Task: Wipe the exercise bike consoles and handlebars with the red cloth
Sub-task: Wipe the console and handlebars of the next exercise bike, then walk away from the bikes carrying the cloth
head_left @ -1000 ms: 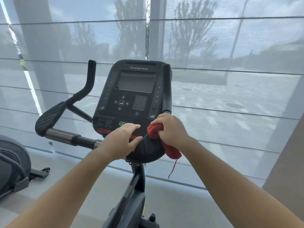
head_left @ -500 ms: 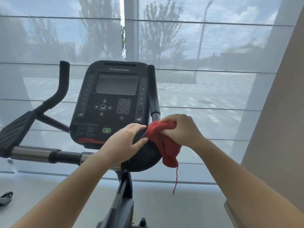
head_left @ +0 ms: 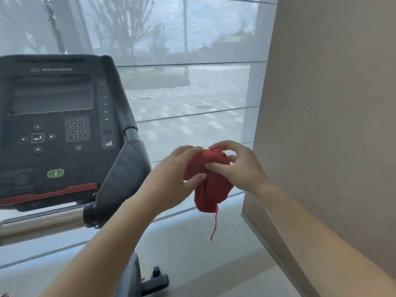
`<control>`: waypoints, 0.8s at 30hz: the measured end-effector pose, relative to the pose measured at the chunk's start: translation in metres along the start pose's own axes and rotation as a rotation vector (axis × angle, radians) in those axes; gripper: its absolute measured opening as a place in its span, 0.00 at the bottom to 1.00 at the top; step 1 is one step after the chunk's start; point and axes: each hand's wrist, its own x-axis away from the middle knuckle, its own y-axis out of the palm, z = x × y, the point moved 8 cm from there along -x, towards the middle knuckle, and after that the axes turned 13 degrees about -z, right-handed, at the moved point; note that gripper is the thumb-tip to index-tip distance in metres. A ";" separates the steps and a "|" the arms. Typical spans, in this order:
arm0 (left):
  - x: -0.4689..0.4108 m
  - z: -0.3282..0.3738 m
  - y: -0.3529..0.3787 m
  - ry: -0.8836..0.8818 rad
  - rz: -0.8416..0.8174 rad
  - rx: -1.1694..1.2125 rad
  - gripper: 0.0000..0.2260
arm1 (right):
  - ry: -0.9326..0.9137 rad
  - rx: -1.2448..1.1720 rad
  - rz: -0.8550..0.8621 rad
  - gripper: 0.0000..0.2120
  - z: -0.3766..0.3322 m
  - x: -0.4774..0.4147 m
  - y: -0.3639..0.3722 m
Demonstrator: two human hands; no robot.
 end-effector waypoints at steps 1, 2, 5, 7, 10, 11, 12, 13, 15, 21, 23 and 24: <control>-0.006 0.008 0.014 0.020 -0.017 0.020 0.24 | 0.021 -0.011 0.020 0.13 0.009 0.012 -0.009; -0.012 0.017 0.028 0.044 -0.037 0.041 0.24 | 0.044 -0.019 0.042 0.14 0.018 0.025 -0.019; -0.027 0.051 0.075 0.130 -0.124 0.141 0.24 | 0.110 -0.040 0.137 0.14 0.045 0.071 -0.053; -0.035 0.082 0.109 0.193 -0.181 0.199 0.23 | 0.148 -0.045 0.214 0.14 0.061 0.110 -0.079; -0.041 0.138 0.162 0.250 -0.256 0.299 0.20 | 0.217 -0.048 0.319 0.15 0.081 0.180 -0.119; -0.042 0.160 0.181 0.270 -0.285 0.336 0.19 | 0.247 -0.030 0.351 0.15 0.086 0.206 -0.134; -0.041 0.183 0.200 0.295 -0.315 0.370 0.19 | 0.278 -0.014 0.383 0.16 0.091 0.234 -0.147; -0.039 0.208 0.219 0.324 -0.345 0.396 0.18 | 0.309 -0.005 0.418 0.16 0.095 0.264 -0.161; -0.031 0.263 0.255 0.390 -0.412 0.430 0.18 | 0.365 0.003 0.502 0.16 0.099 0.329 -0.189; 0.029 0.455 0.355 0.654 -0.689 0.557 0.17 | 0.516 0.072 0.823 0.14 0.084 0.547 -0.259; 0.059 0.514 0.383 0.759 -0.785 0.598 0.17 | 0.553 0.098 0.920 0.13 0.075 0.617 -0.274; 0.075 0.542 0.396 0.801 -0.832 0.615 0.17 | 0.575 0.107 0.966 0.13 0.070 0.651 -0.278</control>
